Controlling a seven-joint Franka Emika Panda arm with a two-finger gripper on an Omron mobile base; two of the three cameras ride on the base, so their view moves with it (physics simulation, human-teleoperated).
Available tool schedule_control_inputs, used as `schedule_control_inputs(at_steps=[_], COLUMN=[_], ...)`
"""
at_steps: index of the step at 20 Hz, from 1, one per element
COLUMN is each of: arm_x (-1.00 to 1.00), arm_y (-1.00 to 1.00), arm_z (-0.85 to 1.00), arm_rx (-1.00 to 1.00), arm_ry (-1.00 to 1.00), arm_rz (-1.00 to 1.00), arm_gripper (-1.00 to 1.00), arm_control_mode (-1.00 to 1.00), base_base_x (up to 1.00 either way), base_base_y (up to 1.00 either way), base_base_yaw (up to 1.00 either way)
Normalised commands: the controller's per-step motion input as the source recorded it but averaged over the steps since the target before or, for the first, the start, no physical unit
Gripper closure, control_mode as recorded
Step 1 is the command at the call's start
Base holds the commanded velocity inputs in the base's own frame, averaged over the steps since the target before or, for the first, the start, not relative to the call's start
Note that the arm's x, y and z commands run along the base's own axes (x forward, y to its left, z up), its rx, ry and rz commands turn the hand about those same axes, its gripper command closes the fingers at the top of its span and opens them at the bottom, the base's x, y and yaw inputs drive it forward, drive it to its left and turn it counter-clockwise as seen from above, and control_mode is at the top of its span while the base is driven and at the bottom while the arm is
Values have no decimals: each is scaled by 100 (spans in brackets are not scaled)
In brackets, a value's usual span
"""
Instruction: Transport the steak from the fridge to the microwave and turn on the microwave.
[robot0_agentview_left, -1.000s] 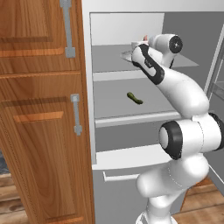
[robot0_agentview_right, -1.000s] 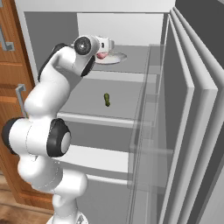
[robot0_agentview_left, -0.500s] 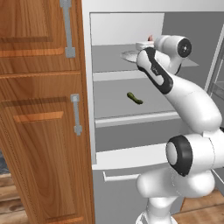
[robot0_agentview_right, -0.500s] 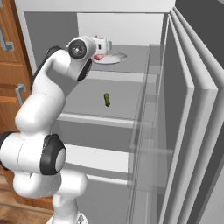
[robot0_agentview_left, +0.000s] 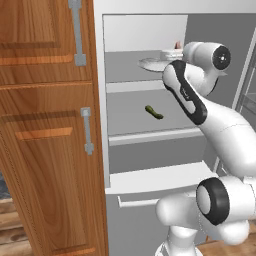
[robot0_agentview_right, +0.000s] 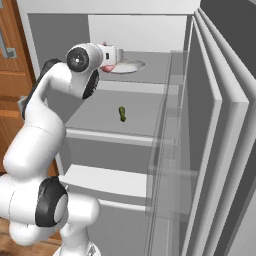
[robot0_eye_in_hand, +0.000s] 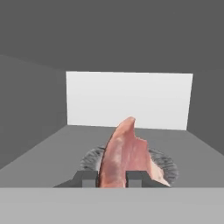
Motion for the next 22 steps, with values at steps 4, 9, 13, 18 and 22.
schedule_control_inputs(at_steps=[4,9,13,18,22], arm_x=[-63,-64,-58,-60,-54], arm_y=[13,14,10,0,0], arm_z=[-5,-17,-10,-9,-9], arm_rx=[0,-2,-1,0,0], arm_ry=[0,0,0,0,0], arm_rz=[-9,-12,-13,-14,-17], arm_gripper=[100,100,100,100,100], arm_control_mode=[-100,-100,-100,-100,-100], base_base_x=[0,0,0,0,0], base_base_y=[0,0,0,0,0], base_base_yaw=[0,0,0,0,0])
